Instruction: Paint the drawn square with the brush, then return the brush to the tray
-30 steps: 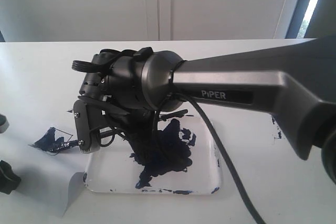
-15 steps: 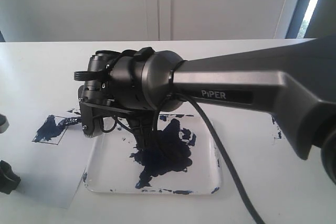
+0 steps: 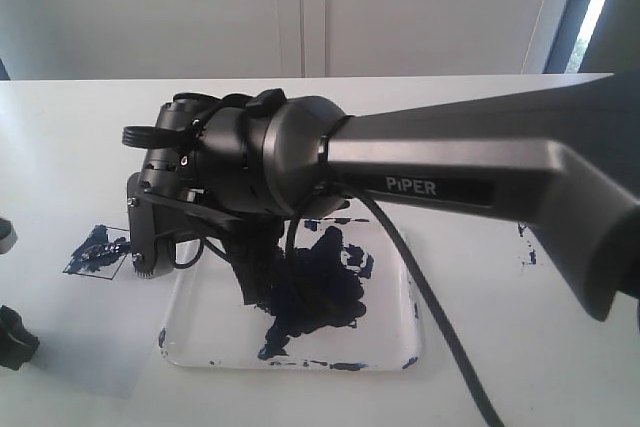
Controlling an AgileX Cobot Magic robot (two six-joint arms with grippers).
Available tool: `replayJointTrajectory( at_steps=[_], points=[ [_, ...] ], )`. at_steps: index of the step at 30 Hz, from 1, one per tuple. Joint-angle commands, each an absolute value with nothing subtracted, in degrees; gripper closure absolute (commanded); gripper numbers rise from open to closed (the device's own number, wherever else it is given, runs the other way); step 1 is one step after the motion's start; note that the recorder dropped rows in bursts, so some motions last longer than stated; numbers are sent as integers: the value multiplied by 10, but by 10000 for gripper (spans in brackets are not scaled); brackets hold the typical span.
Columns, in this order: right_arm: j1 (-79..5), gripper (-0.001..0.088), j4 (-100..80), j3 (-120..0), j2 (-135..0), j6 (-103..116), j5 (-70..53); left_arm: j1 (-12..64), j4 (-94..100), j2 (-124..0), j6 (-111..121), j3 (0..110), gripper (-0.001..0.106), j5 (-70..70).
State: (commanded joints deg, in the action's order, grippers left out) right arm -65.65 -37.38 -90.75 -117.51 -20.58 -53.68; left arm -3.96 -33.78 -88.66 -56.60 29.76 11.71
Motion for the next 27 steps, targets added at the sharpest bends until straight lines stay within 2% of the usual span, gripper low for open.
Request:
replayJointTrajectory(
  at_steps=[27],
  points=[
    [-656, 868, -385, -907, -1195, -204, -495, -40, -338, -887, -564, 298, 489, 119]
  ],
)
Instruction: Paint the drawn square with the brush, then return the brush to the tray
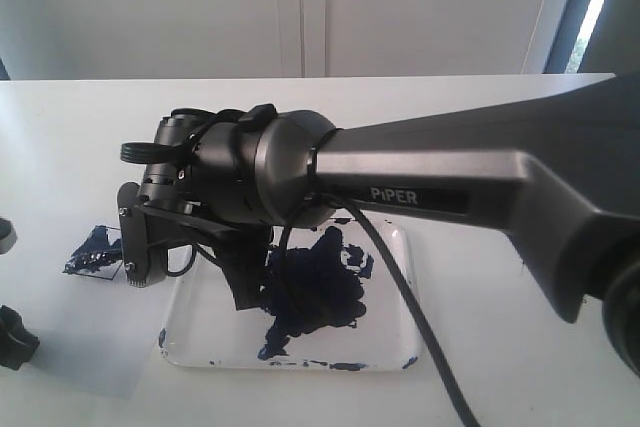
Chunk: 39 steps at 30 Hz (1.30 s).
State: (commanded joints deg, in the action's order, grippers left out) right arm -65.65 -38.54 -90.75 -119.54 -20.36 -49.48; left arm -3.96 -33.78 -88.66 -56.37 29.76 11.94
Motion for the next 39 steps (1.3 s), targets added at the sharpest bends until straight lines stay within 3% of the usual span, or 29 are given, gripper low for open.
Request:
replayJointTrajectory(
  at_steps=[39],
  points=[
    [-657, 868, -471, -907, -1198, -83, -541, -40, -340, -887, -555, 298, 489, 111]
  ],
)
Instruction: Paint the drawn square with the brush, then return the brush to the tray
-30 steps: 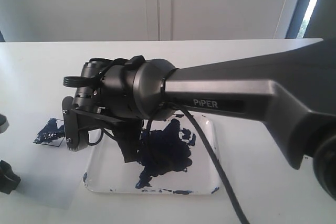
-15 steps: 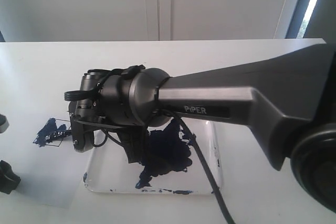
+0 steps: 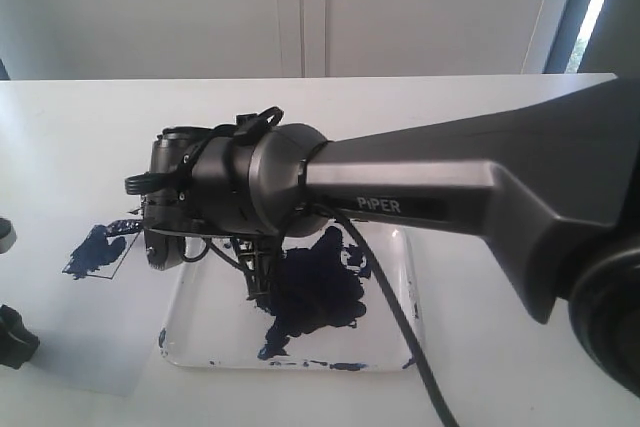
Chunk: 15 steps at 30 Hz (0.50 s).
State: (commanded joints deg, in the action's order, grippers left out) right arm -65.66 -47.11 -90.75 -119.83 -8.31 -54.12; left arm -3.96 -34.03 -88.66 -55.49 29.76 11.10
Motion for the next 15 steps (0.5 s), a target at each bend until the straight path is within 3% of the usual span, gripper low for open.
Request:
replayJointTrajectory(
  at_steps=[15],
  points=[
    [-657, 868, -355, -907, -1176, -182, -580, -40, -340, -887, -553, 298, 489, 111]
  ],
)
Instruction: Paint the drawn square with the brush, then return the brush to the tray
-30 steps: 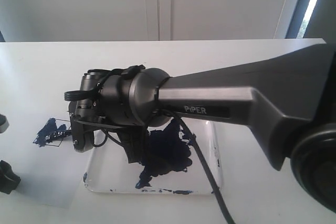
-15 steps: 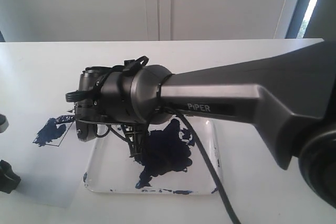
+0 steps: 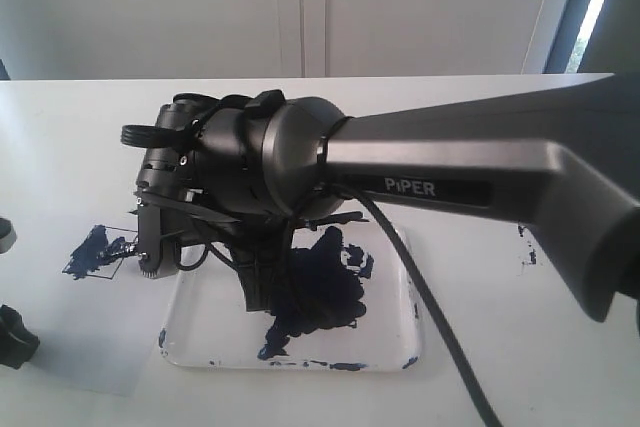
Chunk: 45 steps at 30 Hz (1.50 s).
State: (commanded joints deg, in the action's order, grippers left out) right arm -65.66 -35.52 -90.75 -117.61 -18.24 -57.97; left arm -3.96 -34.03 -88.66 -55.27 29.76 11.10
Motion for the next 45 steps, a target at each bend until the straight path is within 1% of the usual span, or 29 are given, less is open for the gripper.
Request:
replayJointTrajectory(
  at_steps=[10, 30, 45],
  points=[
    [-657, 868, -335, -907, -1176, -207, -563, -40, -340, -887, -553, 298, 489, 111],
    [-657, 868, -395, -907, -1201, -160, -563, -40, -340, -887, -550, 298, 489, 113],
    [-652, 868, -386, -907, -1203, -160, -562, -40, -340, -887, -550, 298, 489, 110]
  ],
)
